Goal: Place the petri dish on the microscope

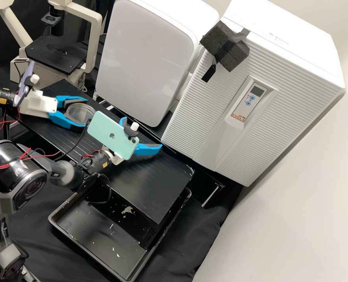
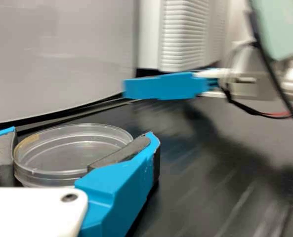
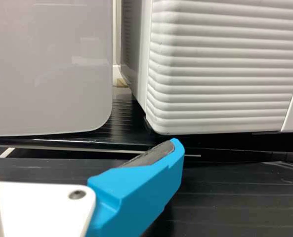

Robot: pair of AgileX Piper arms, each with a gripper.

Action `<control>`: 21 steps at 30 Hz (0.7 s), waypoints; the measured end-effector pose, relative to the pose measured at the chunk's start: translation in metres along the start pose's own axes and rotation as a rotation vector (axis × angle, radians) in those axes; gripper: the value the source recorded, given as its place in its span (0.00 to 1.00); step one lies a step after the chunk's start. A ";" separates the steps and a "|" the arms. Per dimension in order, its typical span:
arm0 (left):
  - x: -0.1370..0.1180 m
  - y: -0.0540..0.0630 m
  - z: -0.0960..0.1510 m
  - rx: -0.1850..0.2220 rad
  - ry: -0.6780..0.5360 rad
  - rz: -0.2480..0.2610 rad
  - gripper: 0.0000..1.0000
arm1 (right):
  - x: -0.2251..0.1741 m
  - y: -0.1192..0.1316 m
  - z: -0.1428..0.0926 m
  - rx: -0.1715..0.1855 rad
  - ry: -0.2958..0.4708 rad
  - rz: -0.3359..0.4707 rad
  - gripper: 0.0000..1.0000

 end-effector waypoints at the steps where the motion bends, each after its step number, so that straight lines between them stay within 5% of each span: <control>1: -0.004 0.002 -0.002 -0.009 0.012 0.003 0.00 | 0.000 0.000 0.000 0.000 0.000 0.000 1.00; 11: -0.053 0.047 -0.028 -0.039 0.117 0.169 0.00 | 0.000 0.000 0.000 0.000 0.000 0.000 1.00; 17: -0.070 0.056 -0.054 -0.037 0.203 0.214 0.00 | 0.000 0.000 0.000 0.000 0.000 0.000 1.00; 21: -0.076 0.052 -0.076 -0.053 0.273 0.208 0.00 | 0.000 0.000 0.000 0.000 0.000 0.000 1.00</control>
